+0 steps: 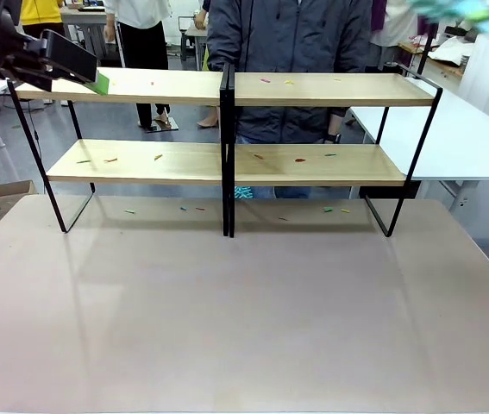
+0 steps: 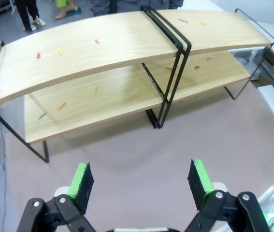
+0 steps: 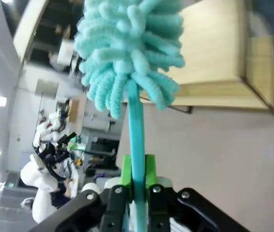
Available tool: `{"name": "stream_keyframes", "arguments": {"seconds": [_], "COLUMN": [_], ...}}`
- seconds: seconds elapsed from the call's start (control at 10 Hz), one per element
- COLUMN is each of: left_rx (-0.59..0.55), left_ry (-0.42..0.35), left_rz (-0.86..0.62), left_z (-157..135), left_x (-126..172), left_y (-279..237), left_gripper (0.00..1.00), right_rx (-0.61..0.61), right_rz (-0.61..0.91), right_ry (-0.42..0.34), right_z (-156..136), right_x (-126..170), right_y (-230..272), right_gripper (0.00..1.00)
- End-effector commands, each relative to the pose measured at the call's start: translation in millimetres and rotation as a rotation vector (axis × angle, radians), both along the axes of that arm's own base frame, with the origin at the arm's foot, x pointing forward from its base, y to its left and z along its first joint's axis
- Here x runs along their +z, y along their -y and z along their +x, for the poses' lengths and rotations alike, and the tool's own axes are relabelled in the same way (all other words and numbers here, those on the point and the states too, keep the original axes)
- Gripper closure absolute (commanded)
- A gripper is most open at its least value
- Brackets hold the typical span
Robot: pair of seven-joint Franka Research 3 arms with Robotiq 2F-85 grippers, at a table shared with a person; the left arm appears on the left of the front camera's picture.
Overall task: Clean the shelves.
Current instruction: Pick up the Duster when the human hands it over.
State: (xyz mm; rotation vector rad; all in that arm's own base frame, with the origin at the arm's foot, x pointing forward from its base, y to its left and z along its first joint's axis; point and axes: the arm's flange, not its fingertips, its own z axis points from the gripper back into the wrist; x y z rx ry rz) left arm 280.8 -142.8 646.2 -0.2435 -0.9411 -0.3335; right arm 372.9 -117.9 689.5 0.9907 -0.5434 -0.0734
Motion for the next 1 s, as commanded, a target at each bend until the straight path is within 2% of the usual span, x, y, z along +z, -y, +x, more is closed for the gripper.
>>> {"name": "stream_keyframes", "arguments": {"seconds": [0.0, 0.1, 0.2, 0.3, 0.9], "left_rx": [-0.001, -0.001, -0.001, -0.001, -0.001], "left_ry": [0.005, 0.005, 0.005, 0.005, 0.005], "left_rz": [-0.008, -0.008, -0.008, -0.008, -0.008], "left_z": [2, 2, 2, 2, 2], "left_x": [-1, -1, -1, -1, -1], "left_y": [-1, -1, -1, -1, -1], "left_gripper": [0.00, 0.00, 0.00, 0.00, 0.00], "right_rx": [-0.166, -0.293, -0.332, -0.186, -0.186], "right_rz": [-0.035, -0.040, -0.008, -0.014, -0.014], "right_ry": [0.059, 0.046, 0.075, 0.040, 0.040], "right_z": [-77, -101, -101, -98, -98], "right_x": [-33, -55, -70, -27, -27], "right_y": [59, 75, 74, 79, 79], "right_gripper": [1.00, 1.00, 1.00, 1.00, 1.00]}}
